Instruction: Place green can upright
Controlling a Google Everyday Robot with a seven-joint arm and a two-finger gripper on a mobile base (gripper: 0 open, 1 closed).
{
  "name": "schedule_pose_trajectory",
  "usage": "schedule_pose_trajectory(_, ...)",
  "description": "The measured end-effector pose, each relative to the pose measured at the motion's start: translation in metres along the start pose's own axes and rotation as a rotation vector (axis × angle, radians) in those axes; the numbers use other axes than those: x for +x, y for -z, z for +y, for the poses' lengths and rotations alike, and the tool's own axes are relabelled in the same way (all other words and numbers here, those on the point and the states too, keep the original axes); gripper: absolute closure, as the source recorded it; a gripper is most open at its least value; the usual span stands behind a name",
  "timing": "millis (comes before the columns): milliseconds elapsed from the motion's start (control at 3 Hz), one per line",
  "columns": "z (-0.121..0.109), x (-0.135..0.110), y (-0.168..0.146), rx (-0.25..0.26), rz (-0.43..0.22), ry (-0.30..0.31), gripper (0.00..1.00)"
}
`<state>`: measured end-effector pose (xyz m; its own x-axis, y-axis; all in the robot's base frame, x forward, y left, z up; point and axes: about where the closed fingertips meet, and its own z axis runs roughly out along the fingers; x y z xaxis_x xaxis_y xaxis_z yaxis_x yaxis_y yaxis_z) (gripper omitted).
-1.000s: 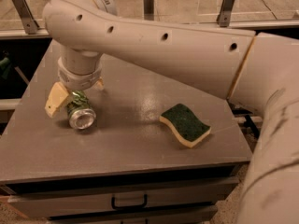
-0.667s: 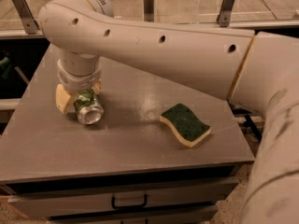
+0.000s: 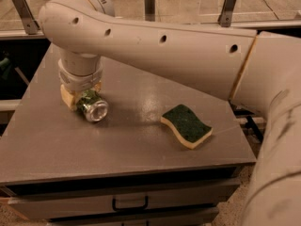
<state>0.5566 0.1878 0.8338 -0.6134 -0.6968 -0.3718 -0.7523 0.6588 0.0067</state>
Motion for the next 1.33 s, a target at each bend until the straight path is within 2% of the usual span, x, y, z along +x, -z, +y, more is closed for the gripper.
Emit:
schedule_pose_trajectory(333,0.0,0.0,0.0,0.0,0.0,0.0,1.0)
schedule_pose_trajectory(1000,0.0,0.0,0.001,0.0,0.0,0.0,1.0)
schedule_pose_trajectory(1333,-0.003,-0.015,0.018,-0.005,-0.054,0.064,1.0)
